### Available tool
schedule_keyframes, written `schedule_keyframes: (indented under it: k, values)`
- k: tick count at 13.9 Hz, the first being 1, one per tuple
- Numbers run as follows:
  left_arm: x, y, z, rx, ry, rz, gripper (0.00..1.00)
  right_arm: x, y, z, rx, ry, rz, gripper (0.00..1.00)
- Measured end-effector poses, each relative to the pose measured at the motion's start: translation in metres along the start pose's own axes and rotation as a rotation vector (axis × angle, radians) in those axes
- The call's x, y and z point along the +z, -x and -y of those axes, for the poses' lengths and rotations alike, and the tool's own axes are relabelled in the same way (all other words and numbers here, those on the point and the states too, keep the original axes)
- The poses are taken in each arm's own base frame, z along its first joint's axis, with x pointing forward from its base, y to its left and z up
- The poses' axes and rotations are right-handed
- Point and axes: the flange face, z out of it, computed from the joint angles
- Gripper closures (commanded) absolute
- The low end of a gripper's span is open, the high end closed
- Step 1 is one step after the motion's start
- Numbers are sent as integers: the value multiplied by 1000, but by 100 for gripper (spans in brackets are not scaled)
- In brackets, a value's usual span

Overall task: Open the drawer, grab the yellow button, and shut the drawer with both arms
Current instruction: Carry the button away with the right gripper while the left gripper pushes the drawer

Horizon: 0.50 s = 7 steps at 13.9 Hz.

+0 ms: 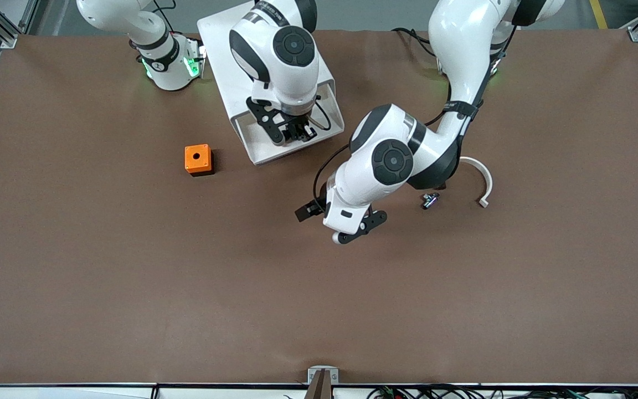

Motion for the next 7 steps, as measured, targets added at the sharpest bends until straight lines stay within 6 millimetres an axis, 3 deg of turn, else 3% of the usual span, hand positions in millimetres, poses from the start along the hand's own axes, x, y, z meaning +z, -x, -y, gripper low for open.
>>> schedule_keyframes:
  k: [2,4,7]
  values:
    - [1,0,0,17,-11,-28,0,-27,-29,2,-18,28,5,100]
    - [2,-1,1,23,-20,-39,0,-54,-73,3,-58,33,20,100]
    - [6,8,-1,55,-46,-65,0,-81,-168,-10,-172,29,53,100]
